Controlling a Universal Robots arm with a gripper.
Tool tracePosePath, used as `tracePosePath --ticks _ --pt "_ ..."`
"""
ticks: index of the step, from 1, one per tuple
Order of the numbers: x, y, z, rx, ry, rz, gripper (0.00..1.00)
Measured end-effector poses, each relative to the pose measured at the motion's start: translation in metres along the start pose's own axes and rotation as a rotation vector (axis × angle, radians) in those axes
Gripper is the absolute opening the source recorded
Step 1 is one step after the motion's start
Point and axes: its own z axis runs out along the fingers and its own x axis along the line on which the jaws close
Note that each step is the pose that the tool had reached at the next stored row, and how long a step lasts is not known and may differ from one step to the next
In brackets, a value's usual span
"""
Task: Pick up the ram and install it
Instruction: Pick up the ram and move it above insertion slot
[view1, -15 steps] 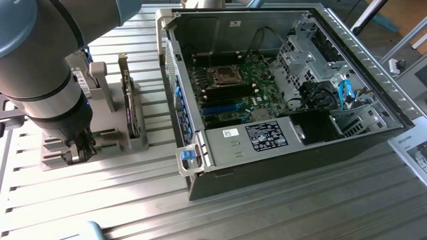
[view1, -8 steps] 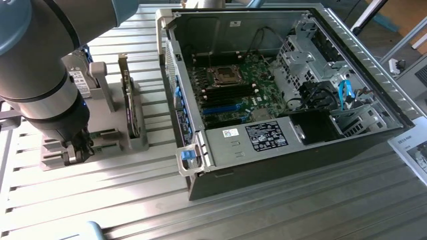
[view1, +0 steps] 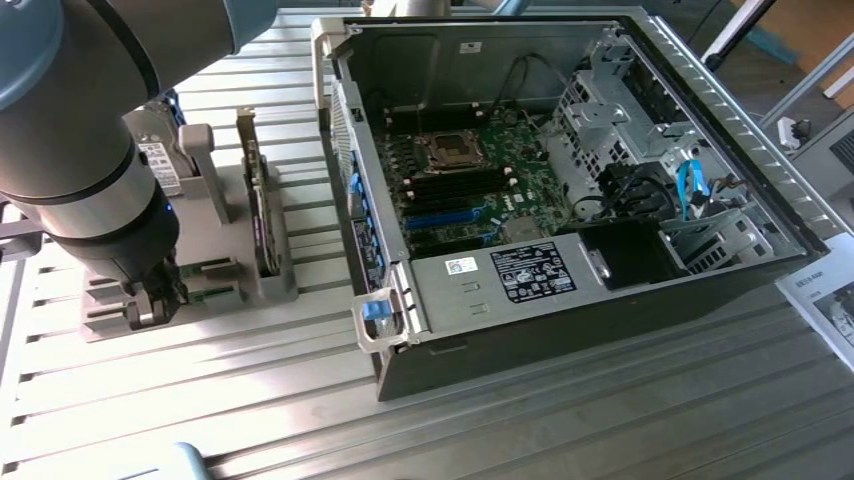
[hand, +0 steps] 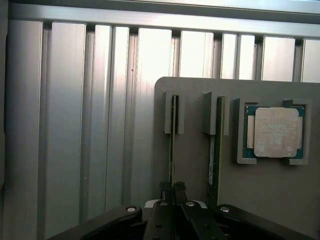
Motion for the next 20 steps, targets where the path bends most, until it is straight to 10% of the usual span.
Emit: tracePosePath --ticks 20 --pt "0.0000 0.0003 -0.0086 0.0000 -0.0001 0.000 0.12"
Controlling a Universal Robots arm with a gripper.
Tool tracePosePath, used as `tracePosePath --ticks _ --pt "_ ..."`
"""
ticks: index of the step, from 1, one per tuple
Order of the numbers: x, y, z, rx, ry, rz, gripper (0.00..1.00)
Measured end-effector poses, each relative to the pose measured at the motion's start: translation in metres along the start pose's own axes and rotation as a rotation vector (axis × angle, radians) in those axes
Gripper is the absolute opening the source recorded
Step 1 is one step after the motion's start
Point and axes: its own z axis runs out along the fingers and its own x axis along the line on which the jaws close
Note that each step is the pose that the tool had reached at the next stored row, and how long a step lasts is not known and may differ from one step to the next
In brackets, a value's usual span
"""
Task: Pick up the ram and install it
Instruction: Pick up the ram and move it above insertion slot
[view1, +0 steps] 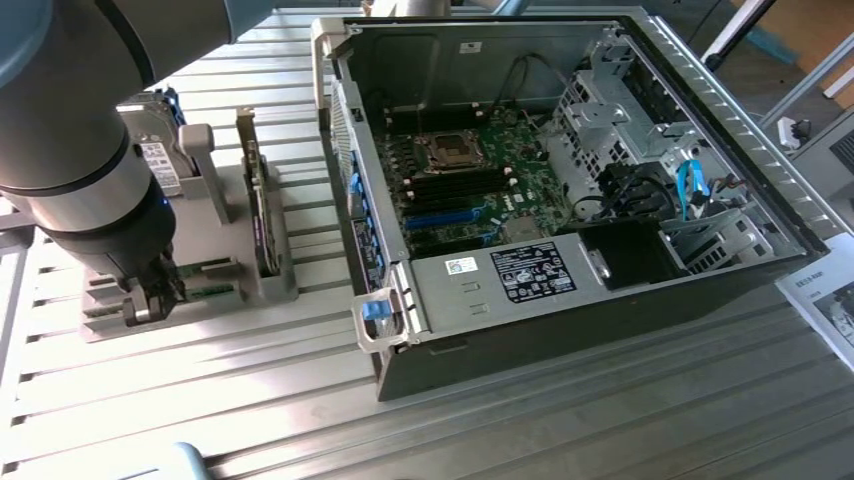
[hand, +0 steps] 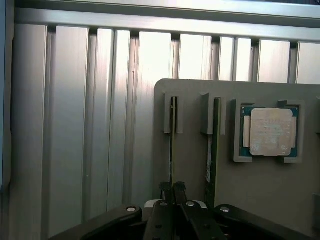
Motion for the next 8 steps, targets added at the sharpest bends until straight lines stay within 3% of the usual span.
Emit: tracePosePath --ticks 8 --pt "-0.0002 0.0001 -0.0089 0.0000 0.0000 0.000 0.12"
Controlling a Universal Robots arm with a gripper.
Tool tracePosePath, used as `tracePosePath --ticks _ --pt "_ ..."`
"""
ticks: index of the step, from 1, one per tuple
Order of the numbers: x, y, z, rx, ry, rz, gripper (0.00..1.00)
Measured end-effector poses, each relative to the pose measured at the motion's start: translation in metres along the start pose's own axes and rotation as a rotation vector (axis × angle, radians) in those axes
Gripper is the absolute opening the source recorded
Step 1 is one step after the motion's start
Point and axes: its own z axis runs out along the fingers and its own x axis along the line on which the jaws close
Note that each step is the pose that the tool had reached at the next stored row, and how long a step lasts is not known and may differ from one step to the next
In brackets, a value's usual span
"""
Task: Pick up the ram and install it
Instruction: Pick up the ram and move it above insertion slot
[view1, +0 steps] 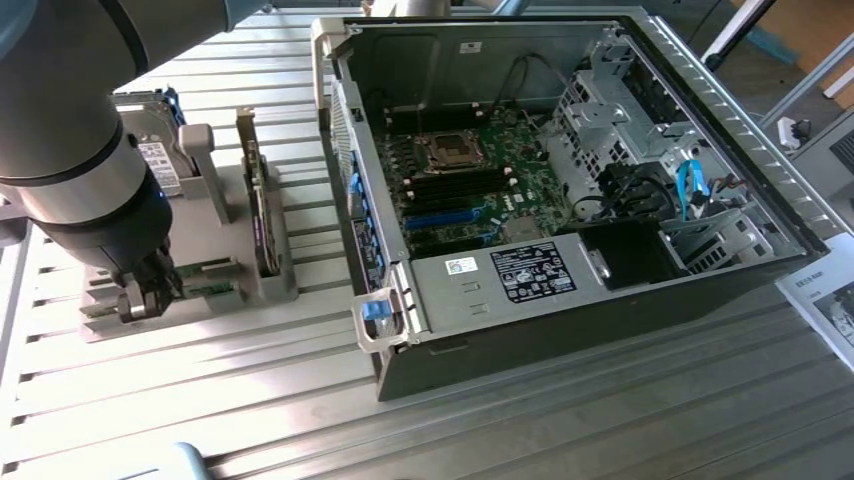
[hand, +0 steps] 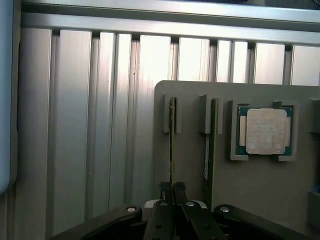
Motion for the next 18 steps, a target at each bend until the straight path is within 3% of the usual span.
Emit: tracePosePath --ticks 8,18 --pt "-0.001 0.0002 -0.0206 0.0001 -0.0001 0.000 0.12" --pt "-0.002 0.0006 -0.0576 0.0001 -0.0001 0.000 0.12"
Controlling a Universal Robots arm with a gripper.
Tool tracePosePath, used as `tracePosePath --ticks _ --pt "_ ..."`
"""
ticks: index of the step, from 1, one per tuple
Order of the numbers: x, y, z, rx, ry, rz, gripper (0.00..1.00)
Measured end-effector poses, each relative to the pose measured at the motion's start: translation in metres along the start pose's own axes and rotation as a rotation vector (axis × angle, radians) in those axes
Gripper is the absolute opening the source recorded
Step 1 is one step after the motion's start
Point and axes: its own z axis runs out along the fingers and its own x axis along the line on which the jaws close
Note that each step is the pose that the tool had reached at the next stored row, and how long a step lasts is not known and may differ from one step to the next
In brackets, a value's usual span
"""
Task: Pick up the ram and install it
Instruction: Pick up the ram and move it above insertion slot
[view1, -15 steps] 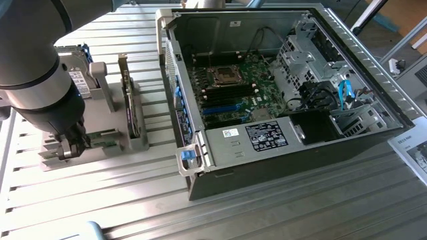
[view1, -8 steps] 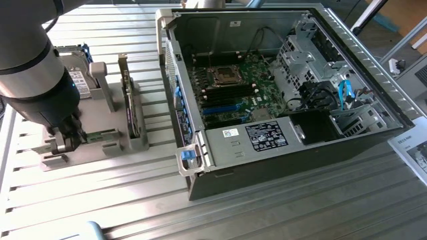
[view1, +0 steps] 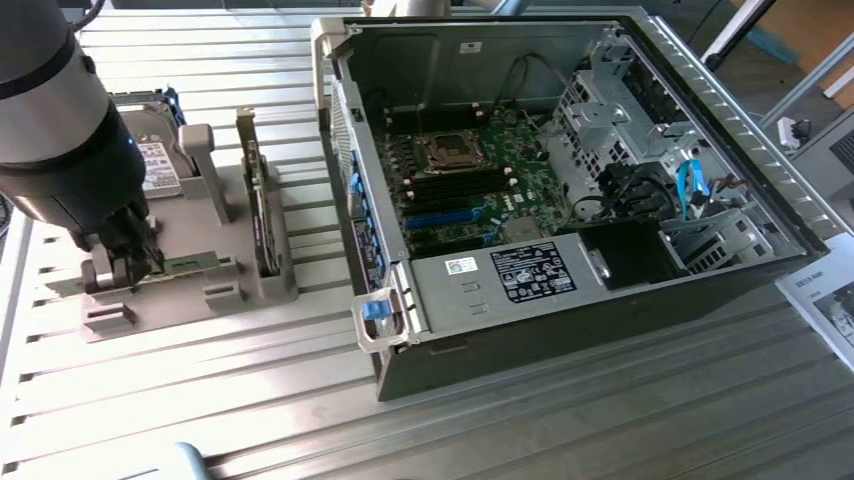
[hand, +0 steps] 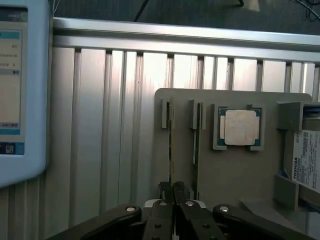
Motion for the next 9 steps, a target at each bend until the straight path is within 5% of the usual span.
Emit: tracePosePath --ticks 9 --pt "-0.001 0.0004 -0.0366 -0.0001 0.0001 0.000 0.12"
